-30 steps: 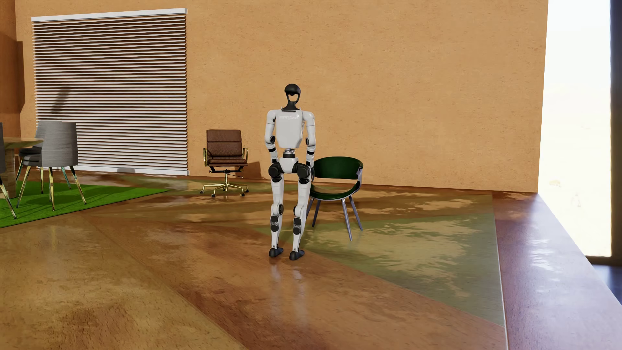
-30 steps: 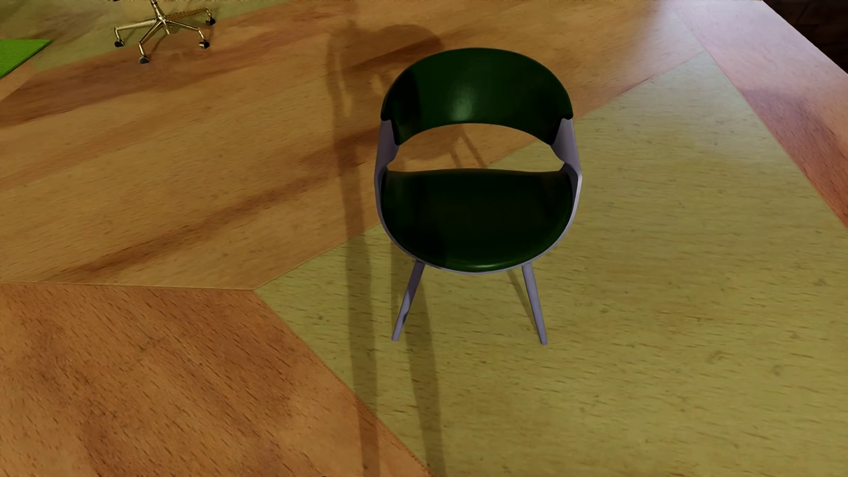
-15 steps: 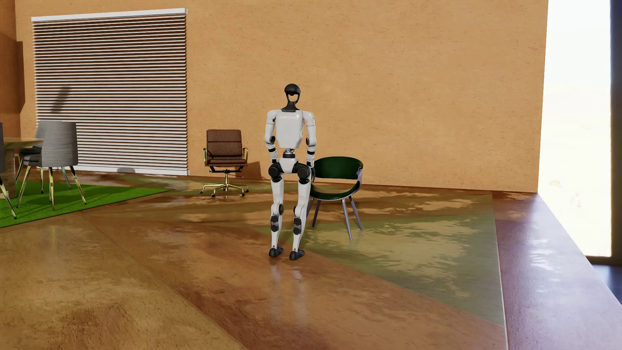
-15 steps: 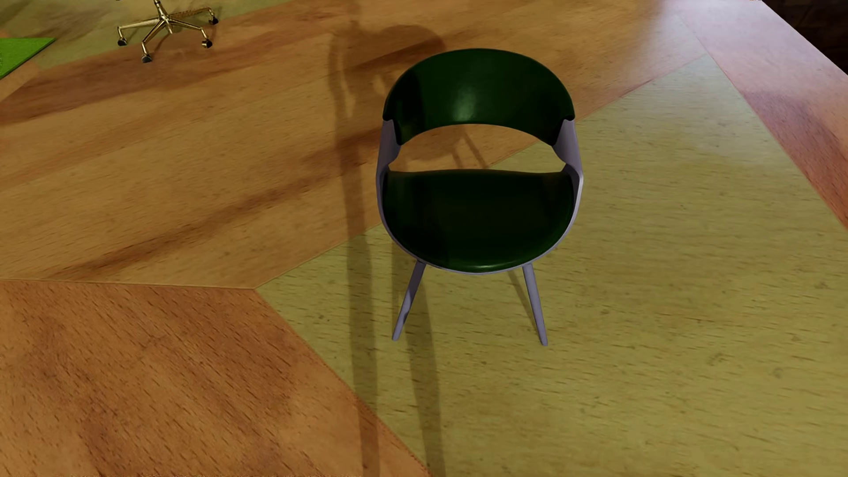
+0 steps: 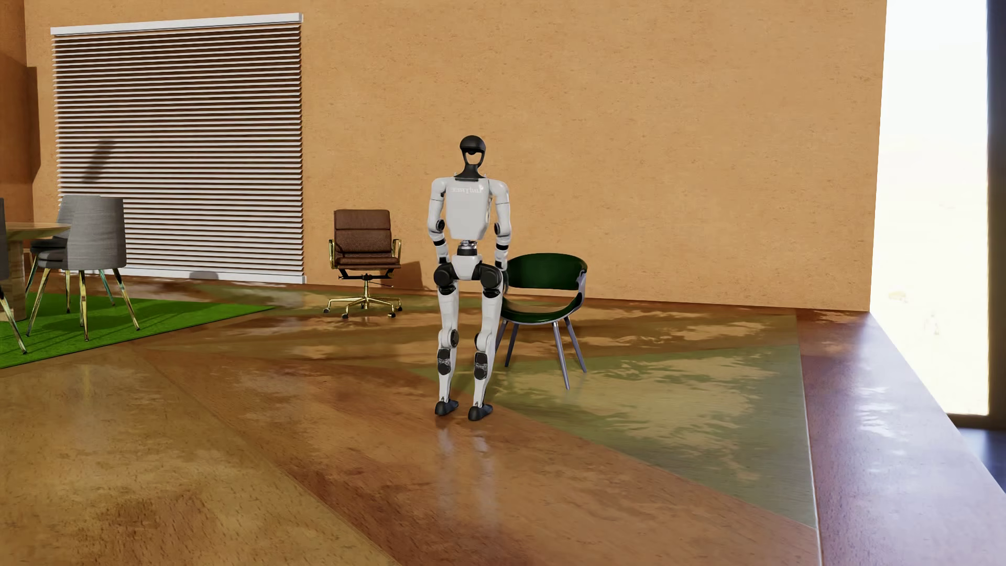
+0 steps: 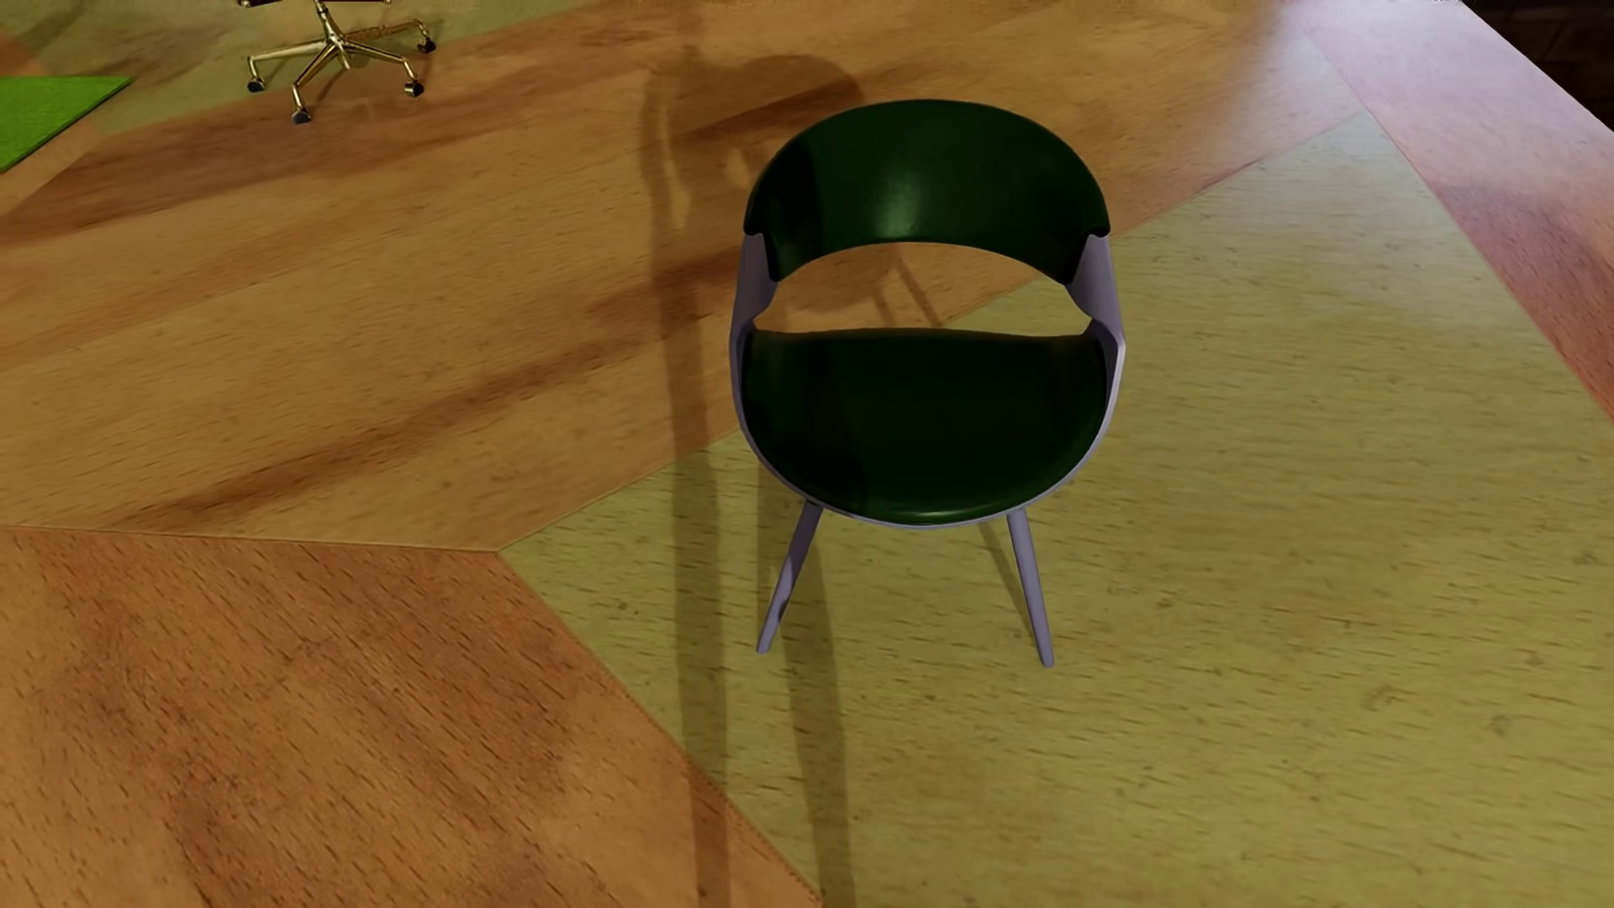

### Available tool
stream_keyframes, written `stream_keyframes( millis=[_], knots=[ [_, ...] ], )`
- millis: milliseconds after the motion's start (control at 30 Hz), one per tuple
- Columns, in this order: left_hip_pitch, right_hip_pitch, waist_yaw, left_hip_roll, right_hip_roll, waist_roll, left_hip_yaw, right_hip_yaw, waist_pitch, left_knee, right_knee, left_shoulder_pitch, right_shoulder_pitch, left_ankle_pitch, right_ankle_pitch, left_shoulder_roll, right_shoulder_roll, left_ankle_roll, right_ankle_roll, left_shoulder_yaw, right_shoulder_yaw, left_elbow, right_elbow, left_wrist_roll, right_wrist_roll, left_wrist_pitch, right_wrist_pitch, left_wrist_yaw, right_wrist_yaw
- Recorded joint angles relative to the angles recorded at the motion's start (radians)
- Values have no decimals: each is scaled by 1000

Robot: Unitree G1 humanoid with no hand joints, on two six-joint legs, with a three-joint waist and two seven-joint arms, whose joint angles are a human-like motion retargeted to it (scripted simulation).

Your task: Go to the chair

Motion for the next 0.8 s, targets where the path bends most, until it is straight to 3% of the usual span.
stream_keyframes(
  millis=[800],
  knots=[
    [18,6,5,7,5,1,26,30,-13,-23,-11,-7,3,-10,-2,-11,16,11,5,22,-6,13,-1,21,0,-4,1,-19,3]
  ],
)
